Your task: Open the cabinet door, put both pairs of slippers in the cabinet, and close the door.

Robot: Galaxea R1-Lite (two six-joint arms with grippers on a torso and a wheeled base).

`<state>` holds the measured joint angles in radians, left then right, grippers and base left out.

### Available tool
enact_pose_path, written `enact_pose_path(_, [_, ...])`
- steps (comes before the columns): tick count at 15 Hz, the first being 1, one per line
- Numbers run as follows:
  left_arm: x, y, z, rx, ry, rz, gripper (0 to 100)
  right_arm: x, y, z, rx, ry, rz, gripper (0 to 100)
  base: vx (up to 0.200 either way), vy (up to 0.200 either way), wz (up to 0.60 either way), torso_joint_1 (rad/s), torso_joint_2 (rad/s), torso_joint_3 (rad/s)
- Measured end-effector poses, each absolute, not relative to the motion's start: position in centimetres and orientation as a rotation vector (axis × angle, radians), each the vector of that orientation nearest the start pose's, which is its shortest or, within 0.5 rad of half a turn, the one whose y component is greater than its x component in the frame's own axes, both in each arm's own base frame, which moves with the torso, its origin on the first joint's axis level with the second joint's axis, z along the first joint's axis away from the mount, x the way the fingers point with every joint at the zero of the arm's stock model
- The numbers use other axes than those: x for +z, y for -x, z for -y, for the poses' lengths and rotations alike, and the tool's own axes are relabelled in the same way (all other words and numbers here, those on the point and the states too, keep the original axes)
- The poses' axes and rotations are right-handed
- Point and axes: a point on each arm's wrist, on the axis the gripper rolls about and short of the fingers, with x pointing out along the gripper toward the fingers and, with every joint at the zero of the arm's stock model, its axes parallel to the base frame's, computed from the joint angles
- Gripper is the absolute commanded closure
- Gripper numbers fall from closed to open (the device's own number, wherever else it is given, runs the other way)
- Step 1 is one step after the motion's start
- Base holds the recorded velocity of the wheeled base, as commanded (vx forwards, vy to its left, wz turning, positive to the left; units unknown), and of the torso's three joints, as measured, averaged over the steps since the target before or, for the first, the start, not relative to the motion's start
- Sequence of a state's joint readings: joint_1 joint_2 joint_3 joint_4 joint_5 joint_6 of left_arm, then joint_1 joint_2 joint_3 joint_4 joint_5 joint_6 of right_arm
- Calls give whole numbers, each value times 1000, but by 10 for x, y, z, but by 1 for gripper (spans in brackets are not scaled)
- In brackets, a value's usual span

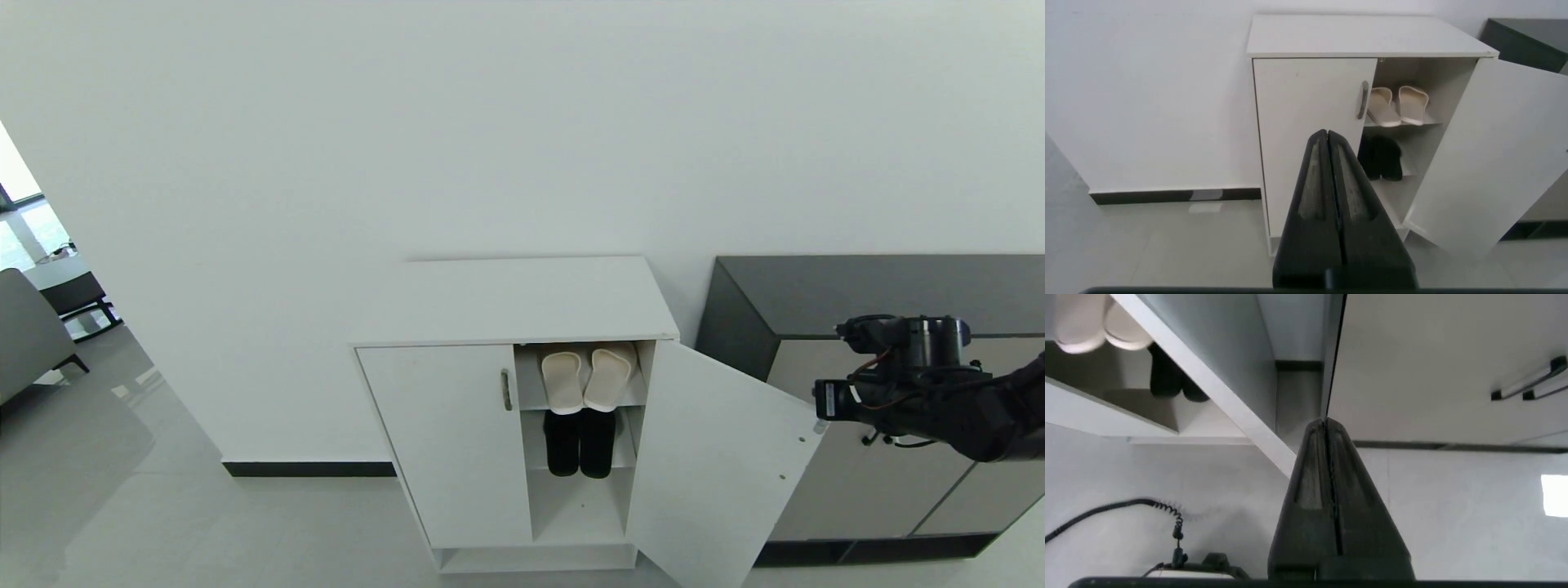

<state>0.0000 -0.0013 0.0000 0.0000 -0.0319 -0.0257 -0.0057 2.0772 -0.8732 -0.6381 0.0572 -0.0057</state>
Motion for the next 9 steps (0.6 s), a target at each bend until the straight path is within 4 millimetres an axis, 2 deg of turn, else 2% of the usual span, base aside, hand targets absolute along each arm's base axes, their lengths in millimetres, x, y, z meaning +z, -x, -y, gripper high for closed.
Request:
enact_pose_path(6, [75, 23, 1, -32, 25, 1, 100, 56, -367, -1, 63, 13, -611, 100, 0, 0, 0, 0, 0, 0])
enact_pose_path(9, [75, 23, 1, -32, 26, 1, 100, 53, -360, -13, 88, 33, -629, 100, 0, 0, 0, 0, 0, 0])
